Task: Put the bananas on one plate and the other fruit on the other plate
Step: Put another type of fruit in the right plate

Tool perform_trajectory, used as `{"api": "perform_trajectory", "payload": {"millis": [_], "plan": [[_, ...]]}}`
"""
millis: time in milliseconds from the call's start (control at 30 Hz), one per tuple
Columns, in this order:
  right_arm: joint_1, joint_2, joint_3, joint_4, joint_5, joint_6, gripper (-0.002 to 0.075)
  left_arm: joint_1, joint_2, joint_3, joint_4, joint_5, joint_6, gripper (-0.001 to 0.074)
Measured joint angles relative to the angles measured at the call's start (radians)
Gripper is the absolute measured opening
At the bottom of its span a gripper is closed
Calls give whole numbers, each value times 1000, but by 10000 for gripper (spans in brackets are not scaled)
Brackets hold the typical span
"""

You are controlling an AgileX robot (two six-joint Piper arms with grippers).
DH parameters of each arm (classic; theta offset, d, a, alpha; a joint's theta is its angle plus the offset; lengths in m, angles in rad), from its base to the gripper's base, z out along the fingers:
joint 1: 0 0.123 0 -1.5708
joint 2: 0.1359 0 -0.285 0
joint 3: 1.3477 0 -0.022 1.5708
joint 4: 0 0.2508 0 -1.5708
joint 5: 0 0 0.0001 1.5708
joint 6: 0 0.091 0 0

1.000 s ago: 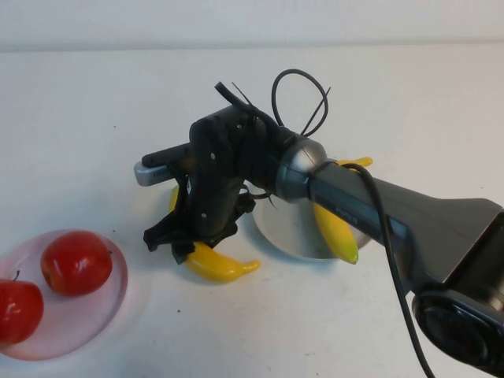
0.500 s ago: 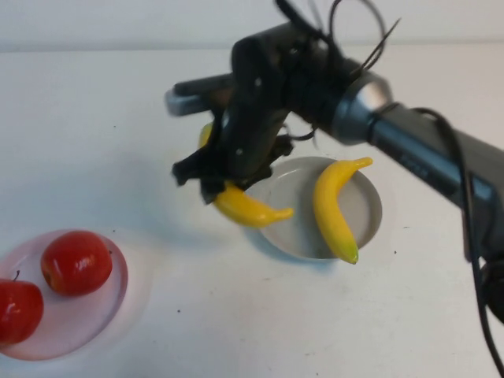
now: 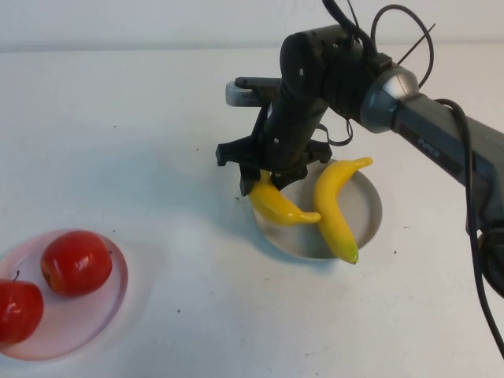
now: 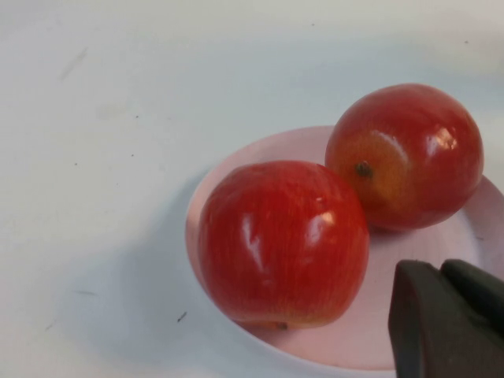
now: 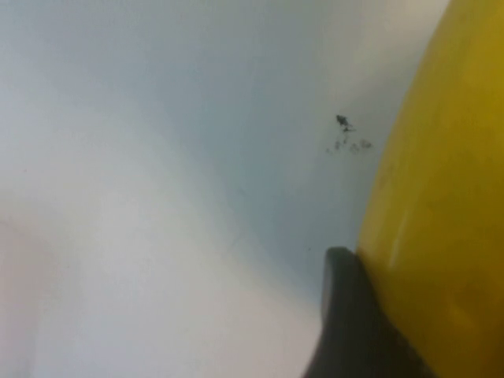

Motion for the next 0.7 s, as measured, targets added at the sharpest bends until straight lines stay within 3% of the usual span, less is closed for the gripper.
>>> {"api": "perform_trajectory", "payload": {"millis": [333,533,700], "plan": [[0,-34,29,9,0,0,316,0,0,0,0,0,0,4],[0,-208,245,9,-21,0,316,0,0,0,0,0,0,4],[-5,-282,395,30,-197,0,316,0,0,0,0,0,0,4]]}}
